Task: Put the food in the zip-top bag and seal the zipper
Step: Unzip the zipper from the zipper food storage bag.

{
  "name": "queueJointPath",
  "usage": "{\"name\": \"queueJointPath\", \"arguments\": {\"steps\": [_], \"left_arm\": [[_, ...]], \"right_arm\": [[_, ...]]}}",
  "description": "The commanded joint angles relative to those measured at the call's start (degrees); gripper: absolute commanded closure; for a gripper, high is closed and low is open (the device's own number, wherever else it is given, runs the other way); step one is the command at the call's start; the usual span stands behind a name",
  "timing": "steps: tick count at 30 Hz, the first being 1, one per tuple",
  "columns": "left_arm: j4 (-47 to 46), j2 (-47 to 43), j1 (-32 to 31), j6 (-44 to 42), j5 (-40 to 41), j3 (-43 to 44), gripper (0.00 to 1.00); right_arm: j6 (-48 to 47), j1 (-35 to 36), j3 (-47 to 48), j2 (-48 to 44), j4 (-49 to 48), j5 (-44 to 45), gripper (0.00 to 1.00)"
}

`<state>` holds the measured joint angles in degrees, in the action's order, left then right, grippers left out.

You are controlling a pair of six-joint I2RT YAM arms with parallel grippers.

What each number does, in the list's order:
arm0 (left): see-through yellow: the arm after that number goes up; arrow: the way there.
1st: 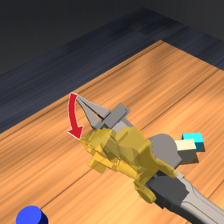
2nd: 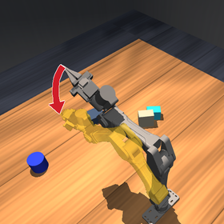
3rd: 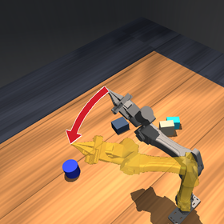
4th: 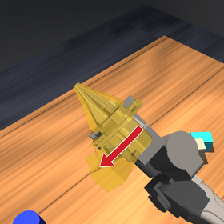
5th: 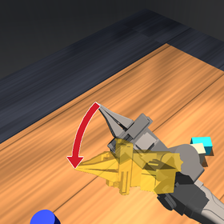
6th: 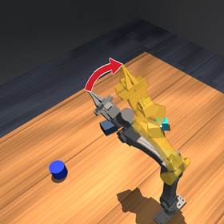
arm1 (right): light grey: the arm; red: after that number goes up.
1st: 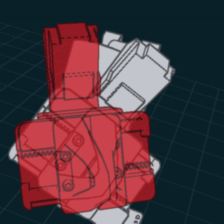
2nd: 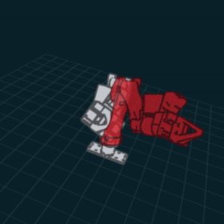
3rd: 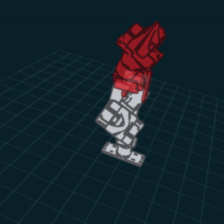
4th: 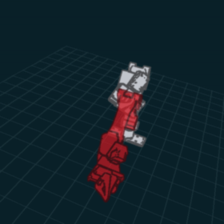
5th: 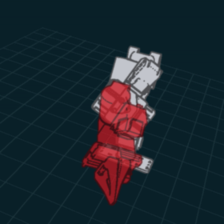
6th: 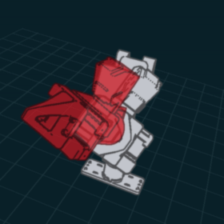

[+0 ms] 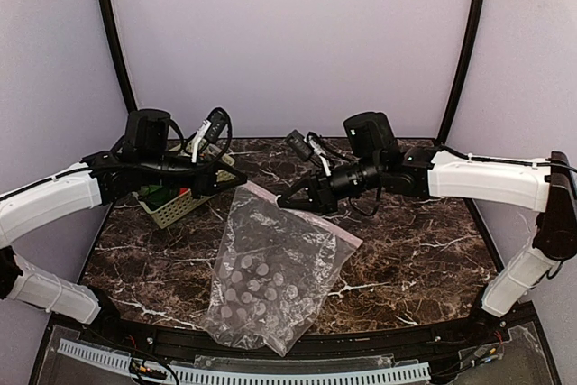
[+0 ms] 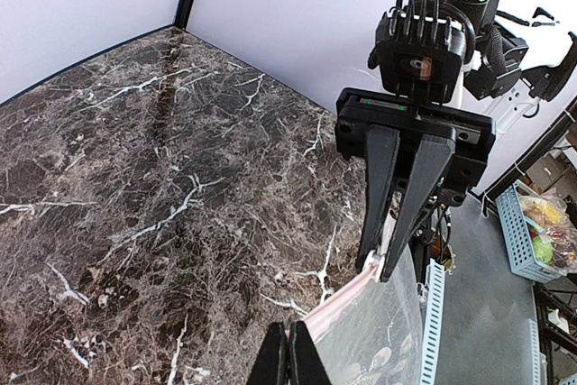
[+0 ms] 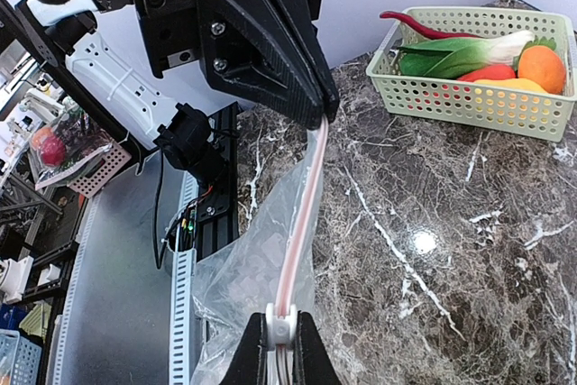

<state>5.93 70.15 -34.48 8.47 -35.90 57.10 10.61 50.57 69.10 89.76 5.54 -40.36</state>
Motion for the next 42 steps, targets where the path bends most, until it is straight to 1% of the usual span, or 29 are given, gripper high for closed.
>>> {"name": "queueJointPath", "arguments": {"steps": [1, 42], "left_arm": [[-1.7, -3.0, 3.4, 0.4, 7.6, -0.4, 0.99], [-1.0, -5.9, 6.9, 0.4, 13.1, -0.8, 0.99]], "right_arm": [[0.0, 0.0, -2.1, -1.7, 6.8, -2.9, 1.0], [0.7, -0.4, -5.2, -3.5, 6.8, -1.3, 1.0]]}}
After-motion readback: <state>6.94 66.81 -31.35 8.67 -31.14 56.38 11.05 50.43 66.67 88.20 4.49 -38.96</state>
